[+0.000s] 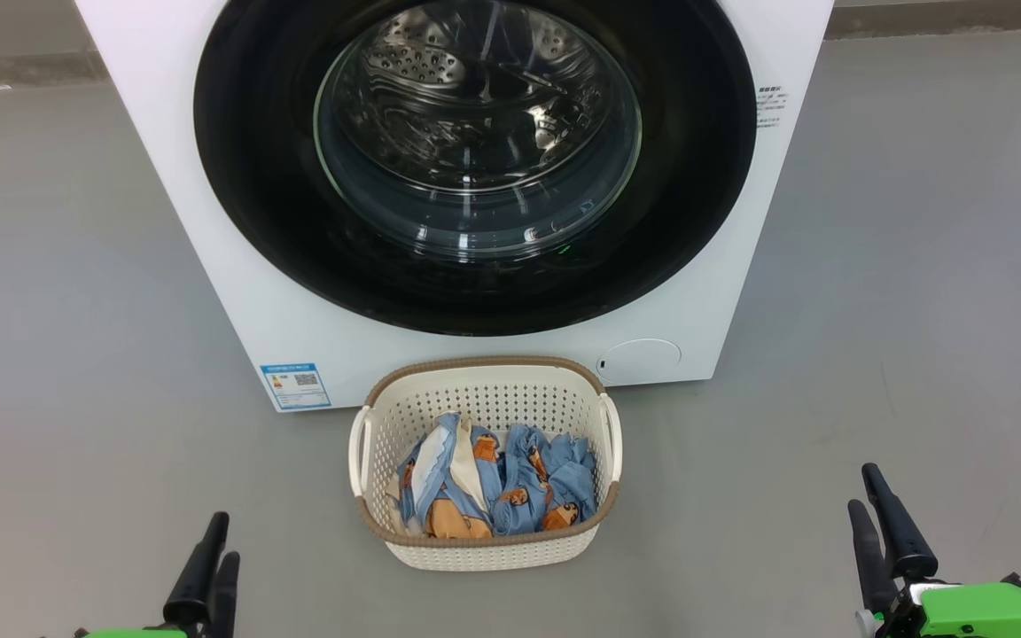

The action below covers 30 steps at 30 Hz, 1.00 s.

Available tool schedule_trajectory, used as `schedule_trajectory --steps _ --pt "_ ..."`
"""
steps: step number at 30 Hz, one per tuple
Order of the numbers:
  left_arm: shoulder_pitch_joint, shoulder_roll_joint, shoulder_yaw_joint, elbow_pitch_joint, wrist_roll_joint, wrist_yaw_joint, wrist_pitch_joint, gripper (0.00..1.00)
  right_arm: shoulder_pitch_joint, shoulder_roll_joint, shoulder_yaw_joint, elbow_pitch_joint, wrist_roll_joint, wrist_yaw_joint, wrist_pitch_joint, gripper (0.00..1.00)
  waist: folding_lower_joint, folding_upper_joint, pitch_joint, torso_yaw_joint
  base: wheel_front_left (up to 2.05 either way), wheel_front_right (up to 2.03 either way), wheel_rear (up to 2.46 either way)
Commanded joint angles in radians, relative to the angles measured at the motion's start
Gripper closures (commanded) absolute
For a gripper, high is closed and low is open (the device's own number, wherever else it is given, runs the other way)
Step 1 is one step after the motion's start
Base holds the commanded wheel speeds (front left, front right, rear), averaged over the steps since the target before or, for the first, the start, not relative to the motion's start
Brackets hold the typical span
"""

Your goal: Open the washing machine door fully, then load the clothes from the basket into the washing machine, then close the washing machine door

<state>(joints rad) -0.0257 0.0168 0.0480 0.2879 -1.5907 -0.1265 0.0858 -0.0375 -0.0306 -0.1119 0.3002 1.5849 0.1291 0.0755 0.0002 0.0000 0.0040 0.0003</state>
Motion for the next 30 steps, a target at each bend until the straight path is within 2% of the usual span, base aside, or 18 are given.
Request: schedule_trajectory --steps 1,15,30 --pt "-0.050 0.023 -0.001 -0.037 0.014 -0.002 -0.014 0.00 -0.042 -0.011 0.010 -0.036 -0.022 0.000 -0.014 0.00 -0.0001 0.0000 0.000 0.000 0.00 0.00 0.00" --pt "-0.075 0.054 -0.050 -0.067 0.066 -0.002 -0.065 0.00 -0.066 -0.031 0.047 -0.056 -0.097 0.000 -0.059 0.00 -0.0001 0.0000 -0.001 0.000 0.00 0.00 0.00" --pt "-0.095 0.078 -0.090 -0.088 0.197 -0.002 -0.110 0.00 -0.089 -0.038 0.074 -0.074 -0.249 0.001 -0.103 0.00 -0.0002 0.0000 -0.004 0.004 0.00 0.00 0.00"
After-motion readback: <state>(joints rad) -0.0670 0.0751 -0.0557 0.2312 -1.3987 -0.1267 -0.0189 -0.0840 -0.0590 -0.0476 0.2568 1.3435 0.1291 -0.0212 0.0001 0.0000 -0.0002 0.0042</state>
